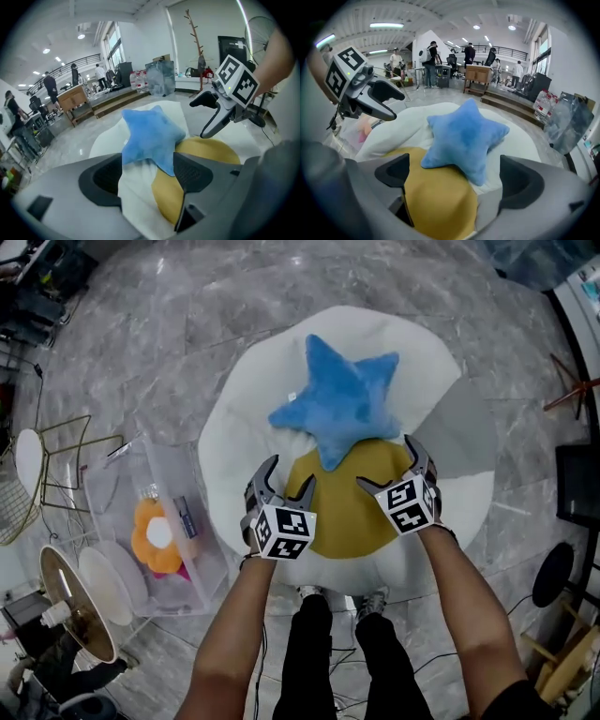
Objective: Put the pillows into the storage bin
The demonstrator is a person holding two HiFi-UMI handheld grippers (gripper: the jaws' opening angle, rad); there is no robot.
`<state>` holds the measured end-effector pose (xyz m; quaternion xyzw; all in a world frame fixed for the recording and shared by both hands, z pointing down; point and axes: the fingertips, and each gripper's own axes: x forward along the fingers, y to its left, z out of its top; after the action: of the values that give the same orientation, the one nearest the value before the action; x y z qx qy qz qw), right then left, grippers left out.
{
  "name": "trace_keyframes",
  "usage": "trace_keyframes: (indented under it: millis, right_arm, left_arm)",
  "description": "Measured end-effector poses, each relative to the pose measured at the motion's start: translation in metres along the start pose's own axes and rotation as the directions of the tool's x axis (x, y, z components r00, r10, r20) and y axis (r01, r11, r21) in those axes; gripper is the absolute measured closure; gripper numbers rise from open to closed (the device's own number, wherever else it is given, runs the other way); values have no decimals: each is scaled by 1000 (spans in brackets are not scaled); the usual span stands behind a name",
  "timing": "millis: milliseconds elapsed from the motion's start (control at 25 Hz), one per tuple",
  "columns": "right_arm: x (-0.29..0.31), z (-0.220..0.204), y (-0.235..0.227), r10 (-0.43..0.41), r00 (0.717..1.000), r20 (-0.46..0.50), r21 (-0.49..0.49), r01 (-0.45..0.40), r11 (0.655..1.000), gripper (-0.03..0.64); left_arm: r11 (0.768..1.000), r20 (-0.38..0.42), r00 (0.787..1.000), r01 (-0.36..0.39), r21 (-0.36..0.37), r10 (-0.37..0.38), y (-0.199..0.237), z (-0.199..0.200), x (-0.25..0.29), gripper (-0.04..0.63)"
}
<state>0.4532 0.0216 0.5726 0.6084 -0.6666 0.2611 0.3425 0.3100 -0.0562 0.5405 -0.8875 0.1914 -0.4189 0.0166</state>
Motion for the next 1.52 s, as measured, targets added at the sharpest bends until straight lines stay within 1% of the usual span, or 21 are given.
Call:
trace_keyframes:
  millis: [80, 160, 200, 280, 360, 440, 640, 720, 800, 840, 880, 960, 1040, 1120, 1200, 1280, 1360, 1440, 1520]
  right_arm:
    - [18, -3, -6, -11, 1000, -20, 42, 12, 999, 18]
    - [35, -3, -7, -20, 999, -30, 47, 22, 999, 18]
    - [44, -2, -8, -22, 999, -36, 28, 23, 999, 18]
    - [63, -2, -9, -23, 998, -55, -41, 20, 999, 18]
    - [82, -6, -14, -27, 996, -83, -115, 17, 993, 18]
    - [98, -12, -21, -35, 993, -112, -165, 16, 986, 18]
    - [130, -27, -40, -62, 983, -175, -239, 18, 971, 18]
    - [140, -37, -48, -76, 975, -208, -245, 23, 969, 18]
    - [148, -46, -53, -84, 967, -241, -245, 23, 969, 20]
    - [151, -49, -55, -91, 964, -251, -250, 26, 968, 44]
    - [153, -50, -57, -105, 962, -253, -261, 36, 965, 65]
    - [156, -50, -63, -138, 959, -246, -281, 65, 957, 158]
    - [157, -47, -64, -154, 958, -242, -294, 79, 953, 194]
    - [155, -44, -61, -168, 957, -237, -302, 92, 949, 239]
    - [151, -41, -58, -180, 957, -230, -308, 104, 946, 278]
    - [144, -40, -53, -177, 957, -230, -321, 98, 942, 302]
    - [134, -41, -46, -169, 957, -235, -338, 82, 938, 316]
    - [123, -40, -40, -166, 960, -228, -350, 78, 934, 322]
    - [108, -33, -38, -165, 965, -204, -366, 81, 927, 325]
  left_arm:
    - [998, 6, 1000, 21, 62, -21, 6, 7, 20, 268]
    - [993, 10, 999, 35, 111, -36, 14, 10, 38, 265]
    - [990, 10, 999, 41, 134, -43, 18, 11, 48, 261]
    - [980, 2, 998, 54, 191, -55, 23, 9, 67, 258]
    - [965, -17, 998, 70, 254, -68, 26, 2, 85, 256]
    - [949, -45, 996, 84, 303, -74, 30, -6, 102, 251]
    - [911, -115, 992, 101, 400, -60, 44, -22, 144, 227]
    - [903, -139, 989, 106, 417, -52, 50, -26, 159, 222]
    - [887, -163, 986, 114, 448, -45, 53, -30, 169, 222]
    - [877, -176, 984, 121, 465, -43, 54, -31, 174, 222]
    - [870, -189, 981, 132, 474, -45, 54, -32, 178, 222]
    - [866, -217, 975, 152, 476, -52, 54, -37, 188, 223]
    - [869, -229, 973, 150, 472, -43, 56, -39, 195, 224]
    - [875, -228, 973, 144, 463, -40, 56, -40, 196, 275]
    - [872, -216, 975, 140, 469, -41, 55, -40, 191, 333]
    - [870, -214, 976, 146, 472, -47, 51, -43, 184, 354]
    - [874, -215, 975, 156, 460, -61, 45, -48, 173, 366]
    - [883, -195, 978, 149, 445, -66, 39, -48, 160, 376]
    - [898, -173, 983, 133, 420, -64, 36, -44, 146, 378]
